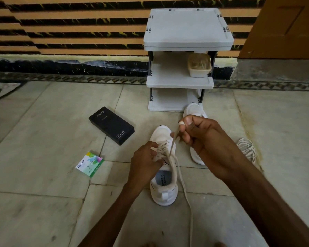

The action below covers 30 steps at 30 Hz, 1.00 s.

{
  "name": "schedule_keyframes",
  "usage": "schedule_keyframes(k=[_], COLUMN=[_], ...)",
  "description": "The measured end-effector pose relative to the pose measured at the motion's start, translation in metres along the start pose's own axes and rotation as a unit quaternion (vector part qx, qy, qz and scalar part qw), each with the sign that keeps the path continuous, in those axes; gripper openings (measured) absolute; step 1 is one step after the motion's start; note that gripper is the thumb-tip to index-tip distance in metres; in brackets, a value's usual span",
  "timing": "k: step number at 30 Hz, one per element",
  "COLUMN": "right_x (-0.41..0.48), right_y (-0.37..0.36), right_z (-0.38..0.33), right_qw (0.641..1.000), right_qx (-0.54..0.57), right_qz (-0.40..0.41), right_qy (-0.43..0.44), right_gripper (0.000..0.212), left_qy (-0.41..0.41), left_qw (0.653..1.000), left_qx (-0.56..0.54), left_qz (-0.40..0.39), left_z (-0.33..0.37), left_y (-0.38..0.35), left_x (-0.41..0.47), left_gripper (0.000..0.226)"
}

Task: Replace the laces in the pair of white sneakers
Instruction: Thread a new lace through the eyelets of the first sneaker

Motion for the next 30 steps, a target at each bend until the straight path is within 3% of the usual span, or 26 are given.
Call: schedule_keyframes(k=[2, 4, 6, 9, 12, 14, 16, 18, 21, 24, 27, 30], right_x=[0.002, 0.001, -0.004, -0.009, -0.014, -0.015, -0.009, 0.003, 0.026, 0.032, 0.028, 0.023], right_y=[0.002, 0.01, 0.027, 0.044, 0.05, 0.065, 0.071, 0.063, 0.039, 0.035, 0.041, 0.046], right_z=[0.01, 0.028, 0.052, 0.092, 0.137, 0.143, 0.124, 0.109, 0.116, 0.136, 0.15, 0.135], right_qw=[0.999, 0.99, 0.958, 0.878, 0.754, 0.693, 0.672, 0.711, 0.796, 0.845, 0.916, 0.927], right_qx=[-0.009, -0.115, -0.242, -0.436, -0.61, -0.677, -0.71, -0.684, -0.601, -0.513, -0.302, -0.242], right_qz=[-0.006, 0.004, 0.034, 0.028, -0.052, -0.003, 0.094, 0.13, 0.031, -0.016, 0.013, 0.046], right_qy=[-0.034, -0.086, -0.147, -0.194, -0.237, -0.247, -0.189, -0.101, -0.06, -0.152, -0.263, -0.284], right_gripper=[0.032, 0.033, 0.034, 0.028, 0.032, 0.033, 0.028, 0.022, 0.023, 0.032, 0.027, 0.033], left_qy=[-0.008, -0.011, -0.011, -0.004, 0.001, 0.002, 0.008, 0.014, 0.023, 0.03, 0.006, -0.044], left_qw=[1.0, 0.999, 0.999, 0.998, 0.998, 0.998, 0.998, 0.999, 0.999, 0.997, 0.994, 0.996], left_qx=[-0.013, -0.015, 0.001, -0.001, -0.028, -0.038, -0.042, -0.039, -0.035, -0.065, -0.106, -0.077], left_qz=[0.027, 0.039, 0.046, 0.055, 0.053, 0.05, 0.045, 0.032, 0.012, 0.008, -0.001, 0.0], left_z=[0.005, 0.009, 0.012, 0.011, 0.008, 0.008, 0.006, 0.005, 0.004, 0.003, 0.009, 0.021], left_y=[0.006, 0.009, 0.011, 0.013, 0.013, 0.012, 0.011, 0.009, 0.004, 0.002, 0.001, 0.002], left_x=[-0.004, -0.007, -0.009, -0.009, -0.009, -0.009, -0.008, -0.007, -0.003, -0.001, 0.002, 0.005], left_gripper=[0.038, 0.03, 0.021, 0.015, 0.016, 0.016, 0.019, 0.026, 0.033, 0.027, 0.023, 0.029])
Point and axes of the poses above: each hand's wrist, its own x-axis towards the middle knuckle, its own y-axis out of the back of the hand, z = x × y, the point moved 10 cm from there along x, towards the middle knuckle, and after that the axes turned 1 degree about -y, right-handed, at the moved point
